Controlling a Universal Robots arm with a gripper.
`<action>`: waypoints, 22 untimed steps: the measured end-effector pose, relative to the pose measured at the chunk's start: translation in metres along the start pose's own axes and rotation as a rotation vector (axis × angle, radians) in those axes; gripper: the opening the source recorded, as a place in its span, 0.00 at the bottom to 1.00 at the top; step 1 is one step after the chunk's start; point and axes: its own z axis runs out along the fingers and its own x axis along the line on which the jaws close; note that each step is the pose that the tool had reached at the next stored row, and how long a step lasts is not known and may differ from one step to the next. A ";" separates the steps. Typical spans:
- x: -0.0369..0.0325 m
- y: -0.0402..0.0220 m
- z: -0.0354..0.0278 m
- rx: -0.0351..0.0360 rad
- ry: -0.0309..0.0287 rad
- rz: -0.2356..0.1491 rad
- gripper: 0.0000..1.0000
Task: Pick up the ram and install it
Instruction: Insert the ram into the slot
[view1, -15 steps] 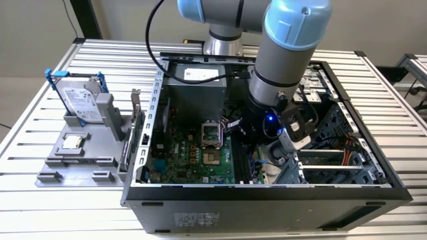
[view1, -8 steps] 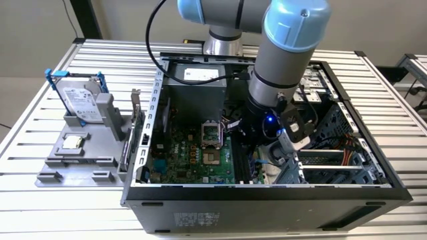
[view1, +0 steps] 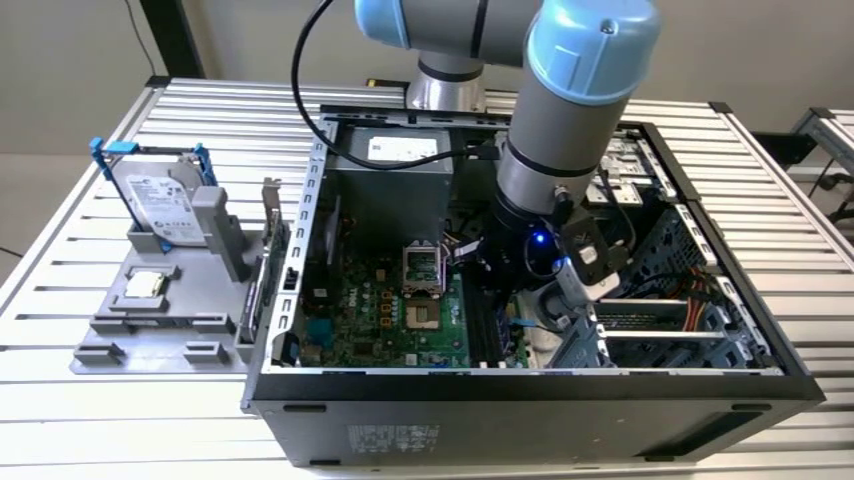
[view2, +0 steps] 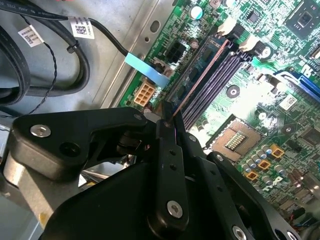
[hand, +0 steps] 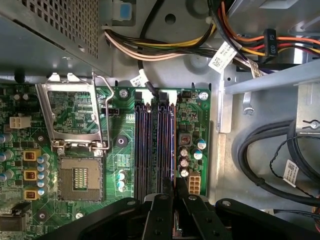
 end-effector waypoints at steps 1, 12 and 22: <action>0.0000 0.0000 0.0000 0.0000 0.0001 0.000 0.00; 0.0016 -0.0001 -0.0010 -0.0013 0.0002 0.009 0.00; 0.0021 -0.0002 0.0022 -0.0008 -0.0003 0.017 0.00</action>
